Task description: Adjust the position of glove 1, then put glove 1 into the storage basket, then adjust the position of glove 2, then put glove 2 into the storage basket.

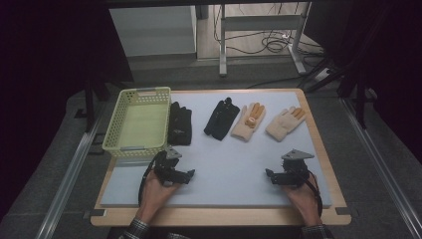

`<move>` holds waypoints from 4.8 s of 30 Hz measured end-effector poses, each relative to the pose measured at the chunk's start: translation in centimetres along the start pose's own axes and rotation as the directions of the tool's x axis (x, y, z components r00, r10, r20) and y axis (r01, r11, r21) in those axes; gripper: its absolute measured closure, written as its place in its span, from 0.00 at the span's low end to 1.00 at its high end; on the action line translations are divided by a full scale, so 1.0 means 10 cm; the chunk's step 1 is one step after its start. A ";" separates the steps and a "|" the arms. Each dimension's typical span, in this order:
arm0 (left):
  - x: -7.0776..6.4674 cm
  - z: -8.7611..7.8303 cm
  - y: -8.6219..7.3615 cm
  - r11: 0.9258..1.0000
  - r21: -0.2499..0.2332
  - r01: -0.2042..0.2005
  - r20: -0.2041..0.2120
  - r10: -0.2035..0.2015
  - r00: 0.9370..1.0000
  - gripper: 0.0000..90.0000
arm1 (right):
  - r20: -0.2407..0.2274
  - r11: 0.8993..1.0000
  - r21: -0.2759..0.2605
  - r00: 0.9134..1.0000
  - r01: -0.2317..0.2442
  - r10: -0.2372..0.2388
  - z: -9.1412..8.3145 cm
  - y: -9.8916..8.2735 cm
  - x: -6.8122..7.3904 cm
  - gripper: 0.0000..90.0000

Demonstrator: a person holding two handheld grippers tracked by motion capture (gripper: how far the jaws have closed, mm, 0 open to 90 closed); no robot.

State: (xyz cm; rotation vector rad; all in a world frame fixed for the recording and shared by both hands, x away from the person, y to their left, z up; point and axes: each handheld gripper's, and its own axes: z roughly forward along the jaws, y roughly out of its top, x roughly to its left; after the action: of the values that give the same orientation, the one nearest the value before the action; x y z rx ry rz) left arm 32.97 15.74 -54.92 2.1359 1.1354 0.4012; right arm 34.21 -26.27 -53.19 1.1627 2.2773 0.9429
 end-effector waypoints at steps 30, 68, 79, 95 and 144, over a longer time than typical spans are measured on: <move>0.06 -0.06 -0.09 1.000 -0.006 -0.004 0.014 0.004 1.000 0.03 | 0.002 1.000 0.011 1.000 -0.006 0.006 0.00 0.03 -0.01 0.16; 0.05 -0.06 -0.09 1.000 -0.008 -0.001 0.014 0.001 1.000 0.03 | -0.137 0.998 -0.022 0.989 0.051 -0.054 0.56 0.93 0.24 0.48; 0.06 -0.06 -0.09 1.000 -0.007 -0.003 0.015 0.003 1.000 0.03 | -0.152 0.998 -0.032 0.986 0.058 -0.062 0.95 1.37 0.40 0.55; 0.06 -0.06 -0.09 1.000 -0.006 -0.004 0.015 0.004 1.000 0.03 | -0.073 0.998 -0.011 0.995 0.062 -0.063 1.49 1.83 0.45 0.38; 0.06 -0.06 -0.09 1.000 -0.003 -0.008 0.016 0.008 1.000 0.03 | -0.177 0.992 -0.090 0.979 0.090 -0.105 0.75 1.95 0.71 0.94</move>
State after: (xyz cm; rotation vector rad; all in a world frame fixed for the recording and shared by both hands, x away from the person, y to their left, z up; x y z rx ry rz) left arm 32.43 16.83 -55.10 2.1377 1.1176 0.3888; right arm 45.46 -9.38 -44.60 0.9563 2.3888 1.1332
